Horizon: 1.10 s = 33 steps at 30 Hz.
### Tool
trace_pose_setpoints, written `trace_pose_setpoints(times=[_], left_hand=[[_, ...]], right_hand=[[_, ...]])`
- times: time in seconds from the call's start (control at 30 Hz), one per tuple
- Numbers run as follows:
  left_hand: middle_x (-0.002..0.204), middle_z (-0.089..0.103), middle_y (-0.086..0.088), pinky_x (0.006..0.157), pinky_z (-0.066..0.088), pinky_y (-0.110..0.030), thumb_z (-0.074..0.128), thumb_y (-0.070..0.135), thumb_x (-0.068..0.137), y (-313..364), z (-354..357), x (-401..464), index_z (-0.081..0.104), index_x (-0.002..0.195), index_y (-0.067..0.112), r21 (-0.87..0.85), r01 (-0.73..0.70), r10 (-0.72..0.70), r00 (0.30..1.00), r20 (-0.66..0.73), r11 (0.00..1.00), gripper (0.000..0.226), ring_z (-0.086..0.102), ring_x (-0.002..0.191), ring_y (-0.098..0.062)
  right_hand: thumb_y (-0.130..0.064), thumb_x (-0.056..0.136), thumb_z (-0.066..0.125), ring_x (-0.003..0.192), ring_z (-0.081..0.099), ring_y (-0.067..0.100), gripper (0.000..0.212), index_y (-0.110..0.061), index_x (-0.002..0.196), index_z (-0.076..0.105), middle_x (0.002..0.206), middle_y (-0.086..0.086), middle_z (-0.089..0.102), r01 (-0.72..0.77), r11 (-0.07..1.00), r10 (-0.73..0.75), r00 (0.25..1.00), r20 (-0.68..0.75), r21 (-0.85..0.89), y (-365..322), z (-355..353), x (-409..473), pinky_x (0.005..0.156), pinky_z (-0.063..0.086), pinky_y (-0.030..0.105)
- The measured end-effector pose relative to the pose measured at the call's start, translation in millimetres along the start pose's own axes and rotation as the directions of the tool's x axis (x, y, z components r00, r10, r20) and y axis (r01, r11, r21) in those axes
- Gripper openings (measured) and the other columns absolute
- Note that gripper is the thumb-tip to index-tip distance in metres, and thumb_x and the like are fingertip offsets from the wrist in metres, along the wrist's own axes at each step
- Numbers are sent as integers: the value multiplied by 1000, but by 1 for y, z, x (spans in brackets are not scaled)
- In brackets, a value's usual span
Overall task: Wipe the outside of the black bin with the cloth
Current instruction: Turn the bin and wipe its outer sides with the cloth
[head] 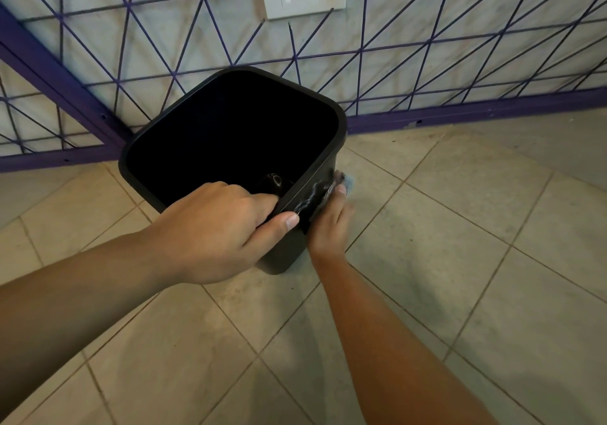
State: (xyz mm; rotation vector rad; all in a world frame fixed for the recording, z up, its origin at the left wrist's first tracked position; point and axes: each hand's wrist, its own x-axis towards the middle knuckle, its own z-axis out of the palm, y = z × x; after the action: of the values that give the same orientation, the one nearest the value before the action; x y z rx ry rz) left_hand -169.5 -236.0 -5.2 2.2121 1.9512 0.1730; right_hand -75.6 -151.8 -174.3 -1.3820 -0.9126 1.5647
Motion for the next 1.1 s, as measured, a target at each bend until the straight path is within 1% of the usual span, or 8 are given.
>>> trace_pose_setpoints(times=[0.13,0.33,0.53,0.6,0.77,0.97,1.03,1.1], left_hand=[[51,47,6,45,45,-32,16,64,94,0,-1,0,35,65,34,8,8,-8,1000,2,1000,46,51,45,-11],[51,47,6,44,42,-30,16,62,93,0,0,2,35,64,33,24,-1,1,1000,-8,1000,46,50,45,-9],[54,51,8,46,42,-25,13,65,93,-3,1,2,40,68,33,5,2,-1,1000,-20,1000,48,54,49,-8],[54,50,7,46,37,-22,15,64,94,-3,1,4,37,66,34,-2,-2,2,1000,-18,1000,47,53,48,-8],[53,48,6,47,39,-25,15,63,94,-4,1,4,39,66,32,14,0,0,1000,-10,1000,49,51,47,-10],[56,53,3,49,45,-35,17,65,95,-3,-3,6,48,70,25,20,44,-44,999,7,999,56,53,50,-11],[56,51,3,47,37,-27,23,61,95,0,-5,6,48,70,25,38,62,-63,998,18,997,51,52,50,-10],[57,49,6,47,28,-18,27,57,97,4,-8,6,45,70,29,67,67,-70,997,41,996,42,50,50,-7]], right_hand=[[-100,69,28,137,56,35,122,-11,146,57,144,16,58,-80,997,80,997,11,-21,27,0,23,120,43,58],[-46,114,29,140,47,35,51,-8,136,55,144,16,47,-89,981,94,995,21,-172,-11,-6,-9,123,36,51],[-63,104,28,136,55,40,75,-3,134,62,141,19,56,-98,982,101,995,11,-162,-20,0,-5,118,44,58],[-52,111,28,133,54,35,55,-7,124,58,135,14,52,-81,987,84,996,22,-142,-24,2,-15,118,43,53],[-30,117,25,143,41,35,47,-3,133,59,127,11,50,-41,916,75,995,69,-399,-5,-12,-4,124,31,49],[-18,114,34,146,36,38,43,-3,151,49,156,19,48,-24,752,163,975,151,-658,-18,-51,-9,120,29,41],[-28,115,35,142,41,38,45,-4,147,55,149,21,55,36,737,115,977,177,-675,-18,-64,-15,117,33,42],[-64,109,22,134,52,38,77,-7,137,64,136,21,65,18,776,53,994,94,-630,-19,-67,-16,116,39,46]])
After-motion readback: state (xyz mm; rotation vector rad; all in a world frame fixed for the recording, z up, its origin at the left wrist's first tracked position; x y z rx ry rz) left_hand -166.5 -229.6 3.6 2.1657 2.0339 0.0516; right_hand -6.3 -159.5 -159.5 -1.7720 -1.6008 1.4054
